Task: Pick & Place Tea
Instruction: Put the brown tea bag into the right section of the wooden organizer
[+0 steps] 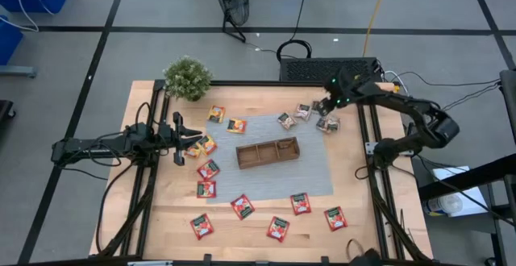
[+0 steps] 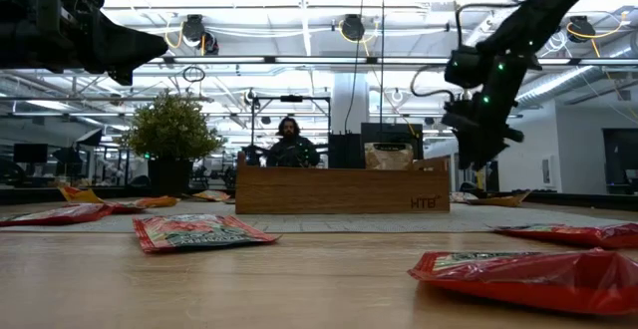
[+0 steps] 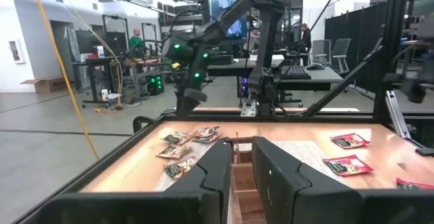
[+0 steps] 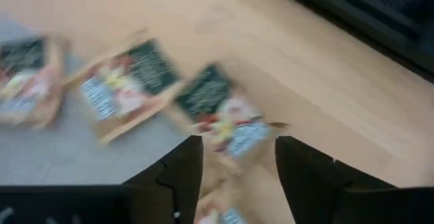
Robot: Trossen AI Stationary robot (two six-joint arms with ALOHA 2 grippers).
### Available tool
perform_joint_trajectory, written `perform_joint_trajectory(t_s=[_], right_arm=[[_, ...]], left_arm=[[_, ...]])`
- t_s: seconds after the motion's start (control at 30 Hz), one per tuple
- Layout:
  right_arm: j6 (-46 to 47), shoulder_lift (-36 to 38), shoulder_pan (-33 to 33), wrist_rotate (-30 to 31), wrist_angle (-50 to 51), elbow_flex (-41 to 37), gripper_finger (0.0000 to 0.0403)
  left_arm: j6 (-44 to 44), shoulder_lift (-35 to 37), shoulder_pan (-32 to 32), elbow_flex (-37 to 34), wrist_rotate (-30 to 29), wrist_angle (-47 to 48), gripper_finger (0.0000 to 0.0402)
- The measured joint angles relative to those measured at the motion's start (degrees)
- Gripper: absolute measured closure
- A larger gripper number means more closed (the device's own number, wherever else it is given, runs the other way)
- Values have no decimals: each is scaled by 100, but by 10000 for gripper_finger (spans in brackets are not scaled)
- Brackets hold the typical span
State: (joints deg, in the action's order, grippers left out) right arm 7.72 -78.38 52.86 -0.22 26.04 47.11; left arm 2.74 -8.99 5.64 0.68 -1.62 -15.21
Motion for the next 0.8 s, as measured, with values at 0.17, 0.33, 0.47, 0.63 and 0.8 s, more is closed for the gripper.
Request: perform_joint_trajectory(t_s=[0.17, 0.33, 0.47, 0.63, 0.8], right_arm=[[220, -340, 381, -204, -3, 1, 191], [233, -921, 380, -379, -150, 2, 170], [325, -1267, 372, -636, -529, 8, 165], [446, -1430, 367, -756, -891, 20, 167], [508, -1437, 367, -742, -889, 20, 184]], left_arm=[[-2, 1, 1, 1, 1, 1, 334], [-2, 1, 1, 1, 1, 1, 334], [-1, 0, 0, 0, 1, 2, 334], [-2, 0, -1, -1, 1, -1, 334], [-2, 1, -1, 0, -1, 1, 334]])
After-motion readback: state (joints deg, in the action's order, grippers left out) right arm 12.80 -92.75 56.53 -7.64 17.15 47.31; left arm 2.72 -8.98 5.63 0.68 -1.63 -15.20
